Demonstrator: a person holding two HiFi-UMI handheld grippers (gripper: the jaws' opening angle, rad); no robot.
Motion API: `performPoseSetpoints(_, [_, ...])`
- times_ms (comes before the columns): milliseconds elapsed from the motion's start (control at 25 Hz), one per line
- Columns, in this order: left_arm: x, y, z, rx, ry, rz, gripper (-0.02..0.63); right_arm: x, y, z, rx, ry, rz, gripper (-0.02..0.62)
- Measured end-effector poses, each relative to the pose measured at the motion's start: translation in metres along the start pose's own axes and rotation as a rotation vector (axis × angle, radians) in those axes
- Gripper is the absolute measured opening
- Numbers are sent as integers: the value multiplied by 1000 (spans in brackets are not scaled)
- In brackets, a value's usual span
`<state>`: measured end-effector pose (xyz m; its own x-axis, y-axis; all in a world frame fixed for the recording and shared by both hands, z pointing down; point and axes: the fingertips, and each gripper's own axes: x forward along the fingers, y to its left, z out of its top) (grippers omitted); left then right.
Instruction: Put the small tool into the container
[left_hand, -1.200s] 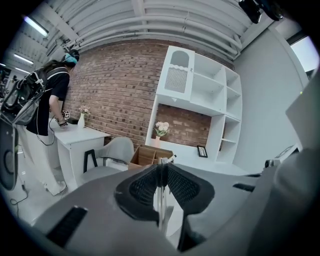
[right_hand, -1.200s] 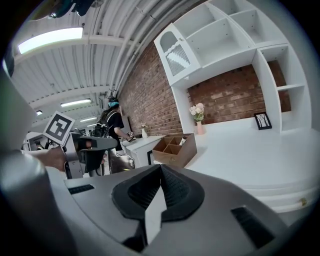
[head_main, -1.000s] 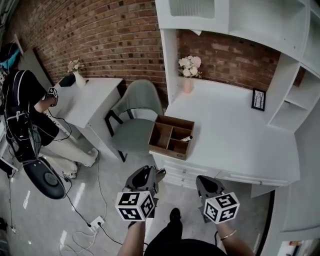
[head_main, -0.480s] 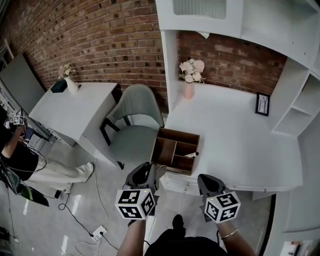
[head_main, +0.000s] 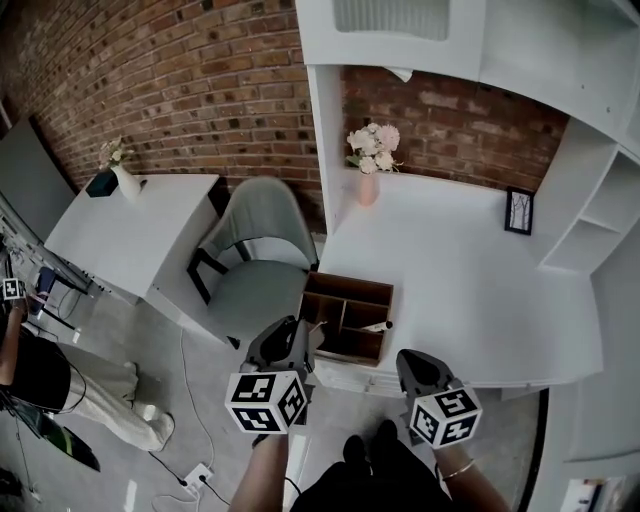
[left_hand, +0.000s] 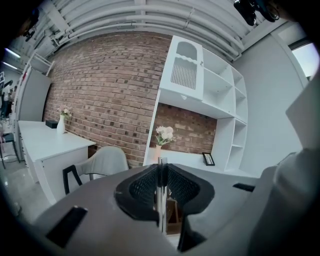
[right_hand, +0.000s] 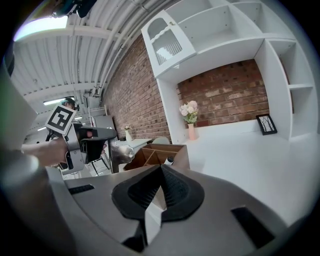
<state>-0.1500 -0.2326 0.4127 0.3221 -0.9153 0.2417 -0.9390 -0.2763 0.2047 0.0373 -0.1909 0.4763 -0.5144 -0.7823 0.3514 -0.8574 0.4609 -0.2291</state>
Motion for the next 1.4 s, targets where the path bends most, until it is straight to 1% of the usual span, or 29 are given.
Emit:
performPoseSetpoints(400, [36,8,26,-3,-33,16,67,27,-26,34,-5,-43,8,5])
performPoseSetpoints(680, [61,14,36,-11,-43,33,67,44,-46,42,-1,-36,12,5])
performPoseSetpoints(1000, [75,11,35,-18,-45,40,67,53,-59,43,5,-26,18,5])
performPoseSetpoints(1240, [68,9,30,-16,-56,50,67,53,-59,40,7,-19,24,5])
performPoseSetpoints(1400, [61,10,20,-20,-48,70,66,50,-58,36,7,-16,25,5])
